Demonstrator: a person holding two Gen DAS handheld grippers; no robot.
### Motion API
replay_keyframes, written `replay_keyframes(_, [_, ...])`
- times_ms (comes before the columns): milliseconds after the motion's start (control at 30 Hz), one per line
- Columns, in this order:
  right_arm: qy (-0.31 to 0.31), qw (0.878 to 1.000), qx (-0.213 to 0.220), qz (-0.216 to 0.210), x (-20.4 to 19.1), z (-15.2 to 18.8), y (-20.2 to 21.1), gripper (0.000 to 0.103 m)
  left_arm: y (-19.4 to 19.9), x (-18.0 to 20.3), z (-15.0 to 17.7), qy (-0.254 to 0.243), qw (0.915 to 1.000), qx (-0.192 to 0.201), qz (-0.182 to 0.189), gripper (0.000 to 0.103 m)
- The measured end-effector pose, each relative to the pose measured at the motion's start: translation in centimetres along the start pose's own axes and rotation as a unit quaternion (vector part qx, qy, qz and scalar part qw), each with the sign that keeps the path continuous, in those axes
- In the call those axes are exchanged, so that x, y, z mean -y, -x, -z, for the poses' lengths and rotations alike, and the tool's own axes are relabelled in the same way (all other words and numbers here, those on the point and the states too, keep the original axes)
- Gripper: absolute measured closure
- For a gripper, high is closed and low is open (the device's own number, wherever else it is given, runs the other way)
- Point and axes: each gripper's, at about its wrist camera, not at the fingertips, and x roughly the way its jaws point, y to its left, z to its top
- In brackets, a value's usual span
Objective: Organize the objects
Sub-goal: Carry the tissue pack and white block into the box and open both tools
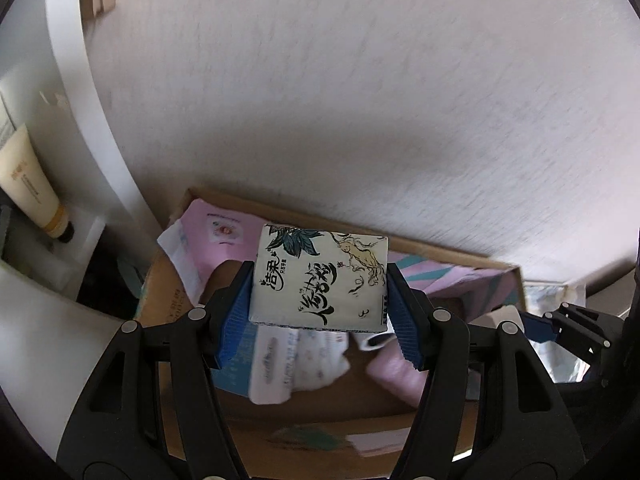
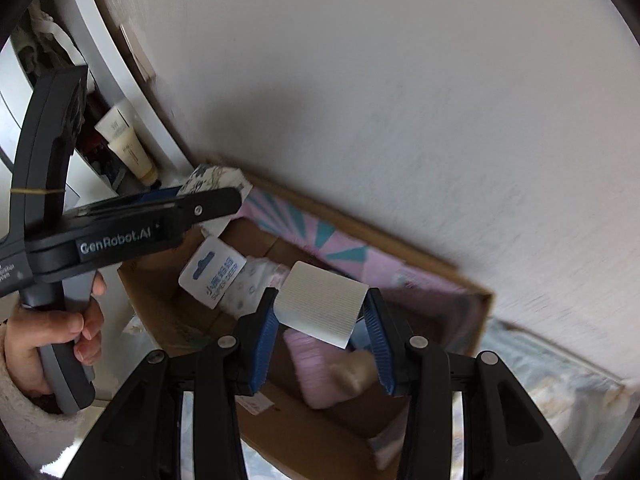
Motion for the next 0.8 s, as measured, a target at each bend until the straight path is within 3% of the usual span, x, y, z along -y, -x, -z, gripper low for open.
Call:
replay_keyframes(300, [0.003,1.0,-0.028,0.01,-2.5,0.6,-3.2,0.063,-1.2,-1.1,-0.2,-0.021,0.9995,-0.023,0.011,0.043])
replay_keyframes(367, [-0.002,0.999,-0.03,0.015,-2.6,0.7,-3.3,0.063,-1.2,-1.0,-0.5,-0.022,0.9994,-0.027,0.001,0.03])
replay_keyframes(400, [-0.005,0.999,-0.032,0.014,-2.5,0.7,-3.3,0.063,-1.1,-1.0,-0.5,-0.021,0.9994,-0.029,-0.001,0.003])
replay_keyframes(467, [-0.013,0.999,-0.04,0.006,-2.4,0.7,-3.6,0.047,-0.8,-1.1,-0.6,-0.015,0.9996,-0.025,0.003,0.0])
replay_keyframes(500, [-0.015,0.999,-0.046,-0.001,-2.4,0.7,-3.8,0.018,-0.7,-1.2,-0.7,-0.014,0.9996,-0.024,0.005,0.0])
replay_keyframes(533, [-0.014,0.999,-0.052,-0.005,-2.5,0.8,-4.0,0.0,-0.7,-1.2,-0.7,-0.016,0.9996,-0.024,0.002,0.0])
replay_keyframes(700, [-0.003,0.999,-0.04,0.032,-3.1,1.6,-3.5,0.0,-0.4,-0.9,-0.7,-0.042,0.9989,-0.017,-0.011,0.0])
replay_keyframes(800, [-0.017,0.999,-0.039,0.027,-2.9,1.9,-3.2,0.0,0.1,-0.7,-0.7,-0.049,0.9987,-0.012,-0.012,0.0])
